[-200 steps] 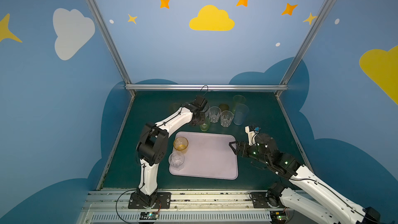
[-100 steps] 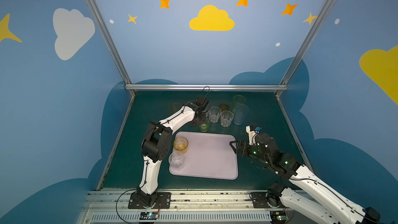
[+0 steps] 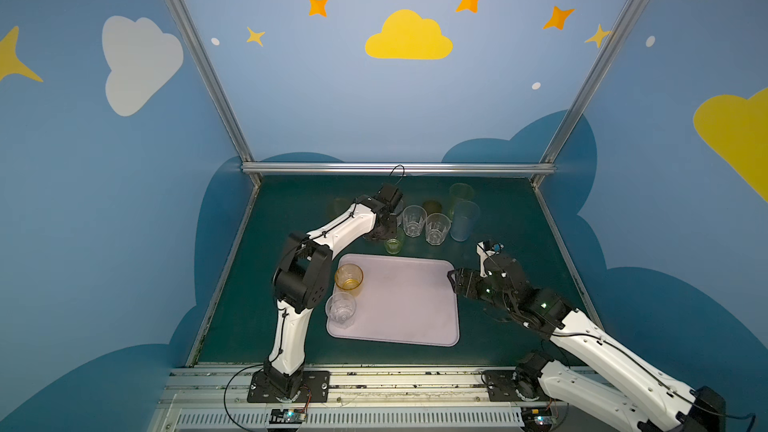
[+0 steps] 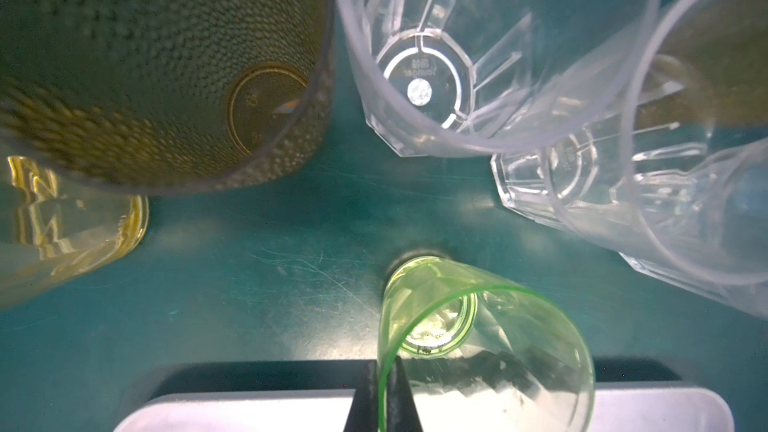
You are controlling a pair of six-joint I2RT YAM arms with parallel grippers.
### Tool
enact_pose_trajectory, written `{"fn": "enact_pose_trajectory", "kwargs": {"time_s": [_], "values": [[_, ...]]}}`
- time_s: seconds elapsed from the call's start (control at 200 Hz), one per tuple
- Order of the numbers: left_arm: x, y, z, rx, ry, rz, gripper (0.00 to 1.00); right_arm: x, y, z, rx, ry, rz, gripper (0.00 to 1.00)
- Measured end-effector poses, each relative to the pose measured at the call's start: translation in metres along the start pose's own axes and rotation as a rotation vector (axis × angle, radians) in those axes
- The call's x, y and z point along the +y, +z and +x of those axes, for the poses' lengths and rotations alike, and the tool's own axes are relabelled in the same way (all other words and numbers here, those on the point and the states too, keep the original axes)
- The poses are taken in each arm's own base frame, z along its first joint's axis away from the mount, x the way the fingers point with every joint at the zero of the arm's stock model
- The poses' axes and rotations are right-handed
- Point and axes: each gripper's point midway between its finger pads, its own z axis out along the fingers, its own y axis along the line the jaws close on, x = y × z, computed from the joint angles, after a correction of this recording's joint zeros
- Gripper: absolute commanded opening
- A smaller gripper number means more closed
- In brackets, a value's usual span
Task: Place the glasses into the tray
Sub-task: 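Lower the left gripper and close it on the green glass rim, then lift and carry the green glass toward the tray with the left gripper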
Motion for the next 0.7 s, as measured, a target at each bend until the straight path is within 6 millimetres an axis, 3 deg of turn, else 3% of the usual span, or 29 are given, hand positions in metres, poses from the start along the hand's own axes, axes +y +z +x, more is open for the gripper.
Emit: {"fn": "enact_pose_trajectory", "kwargs": {"time_s": [0.411,0.701], "values": [[-0.013,-0.046,-0.006,-0.061,0.011,0.053,0.04,-0.027,-0.002,-0.016,-0.069,0.026,0.177,0.87],[-0.004,-0.058,0.016,-0.045,0.009,0.048,0.04,-0.025,0.001,-0.017,-0.057,0.023,0.179,0.87]]}}
